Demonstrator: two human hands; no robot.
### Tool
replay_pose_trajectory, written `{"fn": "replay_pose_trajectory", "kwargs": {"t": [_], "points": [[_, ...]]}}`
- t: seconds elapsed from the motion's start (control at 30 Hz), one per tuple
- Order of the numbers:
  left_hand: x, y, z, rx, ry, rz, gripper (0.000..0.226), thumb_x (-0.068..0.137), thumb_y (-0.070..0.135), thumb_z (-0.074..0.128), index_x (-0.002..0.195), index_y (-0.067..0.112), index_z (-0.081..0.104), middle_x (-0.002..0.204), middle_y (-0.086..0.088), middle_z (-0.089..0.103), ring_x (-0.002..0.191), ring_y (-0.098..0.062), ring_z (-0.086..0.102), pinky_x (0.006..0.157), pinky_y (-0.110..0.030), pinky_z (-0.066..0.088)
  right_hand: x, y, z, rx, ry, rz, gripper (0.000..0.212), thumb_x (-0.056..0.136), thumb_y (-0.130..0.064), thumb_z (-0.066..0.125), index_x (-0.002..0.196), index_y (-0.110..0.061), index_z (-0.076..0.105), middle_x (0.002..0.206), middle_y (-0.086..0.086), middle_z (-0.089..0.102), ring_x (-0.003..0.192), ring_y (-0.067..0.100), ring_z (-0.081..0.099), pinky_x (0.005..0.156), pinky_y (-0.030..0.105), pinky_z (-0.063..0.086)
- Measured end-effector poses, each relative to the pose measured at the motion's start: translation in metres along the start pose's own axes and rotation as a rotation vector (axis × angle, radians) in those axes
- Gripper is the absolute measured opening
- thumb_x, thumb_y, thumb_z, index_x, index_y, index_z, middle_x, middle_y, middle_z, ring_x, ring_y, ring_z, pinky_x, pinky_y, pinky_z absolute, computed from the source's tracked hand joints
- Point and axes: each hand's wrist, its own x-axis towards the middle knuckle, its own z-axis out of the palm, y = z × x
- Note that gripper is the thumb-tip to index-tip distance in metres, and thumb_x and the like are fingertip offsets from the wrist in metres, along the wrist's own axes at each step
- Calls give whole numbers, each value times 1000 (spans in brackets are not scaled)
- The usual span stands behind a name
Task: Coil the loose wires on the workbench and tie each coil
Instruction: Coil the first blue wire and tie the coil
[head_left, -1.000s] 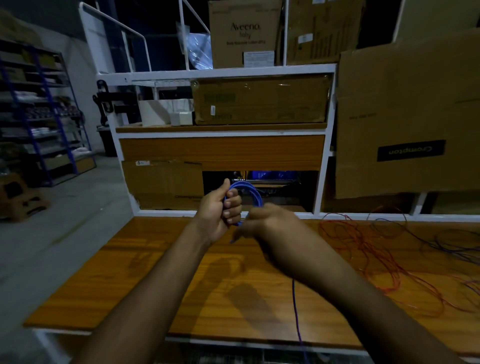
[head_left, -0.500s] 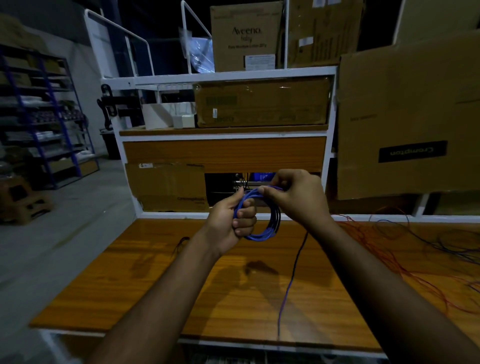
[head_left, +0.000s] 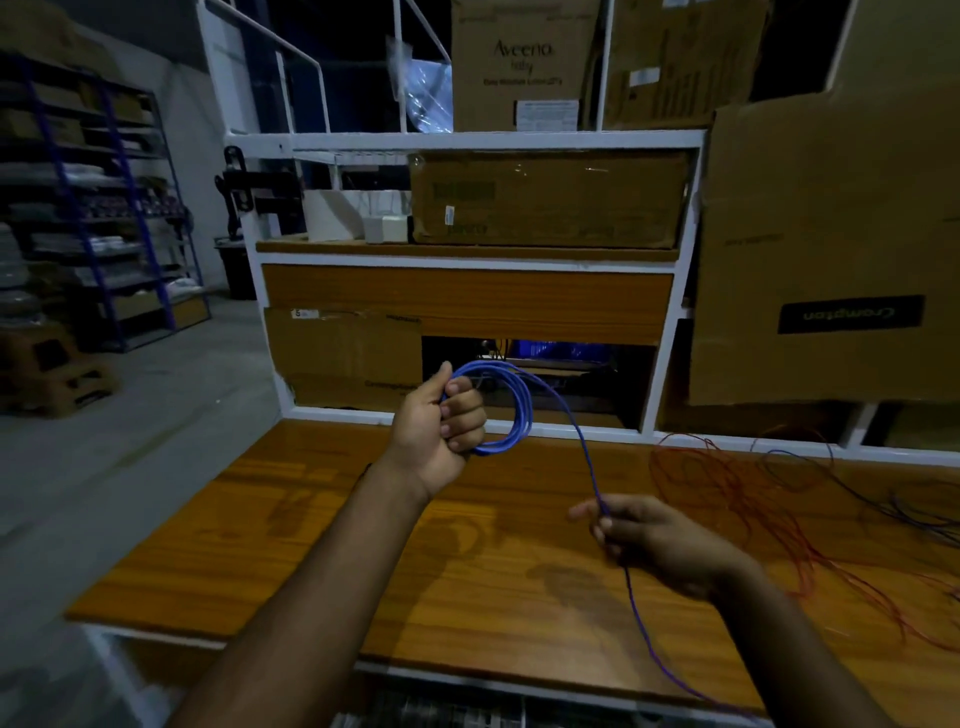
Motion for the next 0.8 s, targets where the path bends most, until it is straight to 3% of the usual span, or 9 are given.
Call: {"fn": "replay_pose_trajectory", "kwargs": {"t": [0.1, 0.2, 0.27, 0.37, 0.43, 0.5, 0.67, 0.8], "points": [[4, -2, -4, 14, 15, 20, 41, 106, 39, 28, 72, 19, 38, 49, 8, 30, 36, -4, 26, 38, -19, 16, -2, 29, 30, -20, 260, 31, 17, 99, -8, 54, 114, -4, 61, 81, 14, 66, 63, 23, 66, 67, 42, 60], [8, -15, -7, 59, 59, 8, 40, 105, 39, 30, 72, 19, 39, 50, 8, 29, 36, -4, 24, 41, -20, 12, -6, 30, 62, -350, 501, -58, 9, 96, -19, 63, 94, -11, 60, 70, 10, 71, 51, 19, 67, 46, 30, 54], [11, -25, -11, 81, 78, -11, 40, 105, 40, 31, 72, 19, 40, 50, 8, 28, 36, -4, 23, 42, -21, 11, -14, 20, 76, -708, 460, -137, 17, 96, -29, 64, 82, -23, 59, 65, 1, 70, 50, 7, 64, 47, 26, 51], [13, -38, -18, 114, 111, -47, 40, 105, 41, 32, 72, 19, 40, 50, 8, 27, 36, -4, 23, 42, -21, 11, -32, -5, 86, -1020, 317, -334, 9, 95, -25, 55, 88, -27, 61, 76, -4, 69, 70, 10, 64, 67, 39, 54], [14, -44, -22, 125, 128, -67, 41, 105, 41, 32, 72, 19, 40, 50, 8, 27, 36, -4, 22, 40, -21, 13, -43, -26, 90, -1060, 150, -435, 24, 94, -13, 50, 108, -27, 65, 92, -7, 67, 83, 9, 61, 75, 31, 51], [14, -49, -23, 137, 131, -82, 42, 105, 42, 33, 71, 18, 40, 50, 8, 26, 36, -4, 22, 38, -20, 14, -46, -43, 92, -1139, 85, -548, 40, 95, -3, 51, 122, -29, 66, 99, -10, 65, 89, 4, 59, 78, 20, 48], [10, -55, -21, 208, 130, -104, 40, 104, 42, 36, 75, 16, 47, 53, 6, 33, 38, -5, 27, 39, -18, 24, -42, -80, 91, -1088, 250, -744, 39, 92, -3, 59, 120, -29, 69, 108, -11, 70, 98, 0, 60, 79, 4, 40], [9, -57, -16, 267, 74, -127, 38, 105, 40, 34, 77, 17, 46, 54, 6, 38, 37, -6, 33, 39, -19, 27, -24, -94, 79, -940, 487, -803, 26, 95, -13, 58, 117, -24, 63, 101, -8, 69, 86, 1, 64, 74, 18, 53]]}}
